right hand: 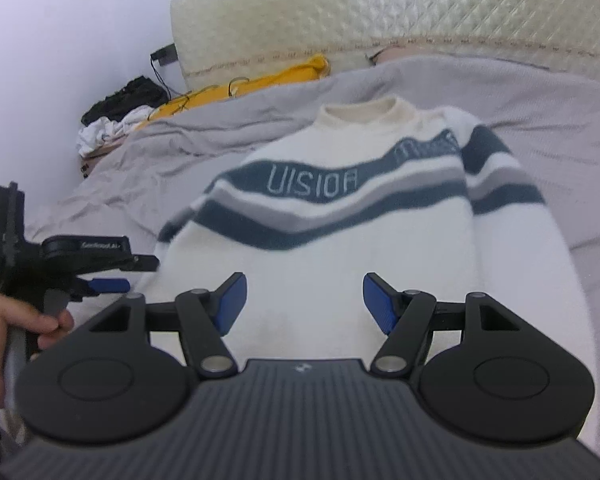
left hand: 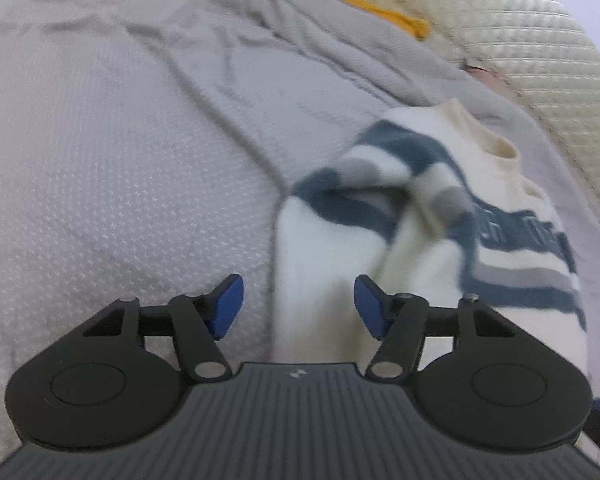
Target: Fold large clothes
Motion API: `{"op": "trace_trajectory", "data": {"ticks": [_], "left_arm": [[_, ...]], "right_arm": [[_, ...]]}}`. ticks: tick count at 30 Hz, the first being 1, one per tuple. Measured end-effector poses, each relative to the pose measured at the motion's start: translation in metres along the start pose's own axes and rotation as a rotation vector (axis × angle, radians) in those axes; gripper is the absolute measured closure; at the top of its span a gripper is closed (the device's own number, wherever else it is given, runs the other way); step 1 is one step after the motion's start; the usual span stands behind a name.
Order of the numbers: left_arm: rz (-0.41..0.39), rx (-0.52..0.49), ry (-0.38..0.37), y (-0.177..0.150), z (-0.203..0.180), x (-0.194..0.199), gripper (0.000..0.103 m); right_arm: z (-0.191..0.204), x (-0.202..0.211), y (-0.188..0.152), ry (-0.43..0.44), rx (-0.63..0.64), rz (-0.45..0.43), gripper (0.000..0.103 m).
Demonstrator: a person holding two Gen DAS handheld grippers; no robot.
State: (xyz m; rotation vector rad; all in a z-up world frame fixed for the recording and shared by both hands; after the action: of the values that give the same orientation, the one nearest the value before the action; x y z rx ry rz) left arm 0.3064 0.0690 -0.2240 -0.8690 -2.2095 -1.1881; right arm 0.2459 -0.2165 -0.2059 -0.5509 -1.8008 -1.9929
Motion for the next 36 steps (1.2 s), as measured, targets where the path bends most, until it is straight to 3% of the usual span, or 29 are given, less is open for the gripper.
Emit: {"op": "trace_trajectory", "data": {"ticks": [3,4,5,7,13,16,18,22,27,32,36], "left_arm": [[-0.016,0.04,0.001,0.003,0.005,-0.01,0.042],[-0.023,0.05,-0.013,0.004,0.005,-0.012,0.054],[-0.025,0.06,-0.039,0.005,0.003,-0.015,0.072],[-0.032,0.074,-0.065,0.009,-0.001,-0.019,0.087],[-0.163,-0.039,-0.107,0.031,-0.036,0.006,0.091],[-0.261,-0.185,-0.191,0.038,-0.082,0.032,0.091],[-0.281,-0.261,-0.271,0.035,-0.116,0.043,0.091],[-0.241,-0.358,-0.416,0.008,-0.172,0.041,0.091],[-0.103,-0.448,-0.495,-0.043,-0.21,0.014,0.091],[0.089,-0.53,-0.431,-0.096,-0.215,-0.031,0.091],[0.076,-0.544,-0.417,-0.104,-0.215,-0.036,0.09]], "right_arm": [[-0.004,-0.011,-0.004,0.015,-0.017,0.019,0.037],[-0.006,-0.016,-0.004,0.019,-0.023,0.025,0.037],[-0.006,-0.02,-0.004,0.023,-0.028,0.032,0.037],[-0.008,-0.029,-0.003,0.03,-0.038,0.044,0.037],[-0.016,-0.046,-0.001,0.045,-0.076,0.072,0.037],[-0.023,-0.047,0.001,0.043,-0.107,0.076,0.037],[-0.029,-0.046,0.004,0.04,-0.131,0.071,0.037],[-0.047,-0.043,0.013,0.011,-0.18,0.046,0.037],[-0.078,-0.043,0.019,-0.037,-0.269,0.038,0.037],[-0.093,-0.041,0.021,-0.075,-0.3,0.032,0.037],[-0.092,-0.043,0.018,-0.087,-0.29,0.038,0.036]]}}
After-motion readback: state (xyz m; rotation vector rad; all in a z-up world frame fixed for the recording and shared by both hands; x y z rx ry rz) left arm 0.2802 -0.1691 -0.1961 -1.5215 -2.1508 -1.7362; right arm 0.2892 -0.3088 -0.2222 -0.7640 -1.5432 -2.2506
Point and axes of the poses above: each gripper's, at about its wrist camera, not at the fingertips, and x roughly against the way its jaws point, z to its left, y to its top, the point moved 9 cm from there along -x, roughly the way its jaws point, and after that the axes turned 9 degrees about -y, right-handed, at the moved point
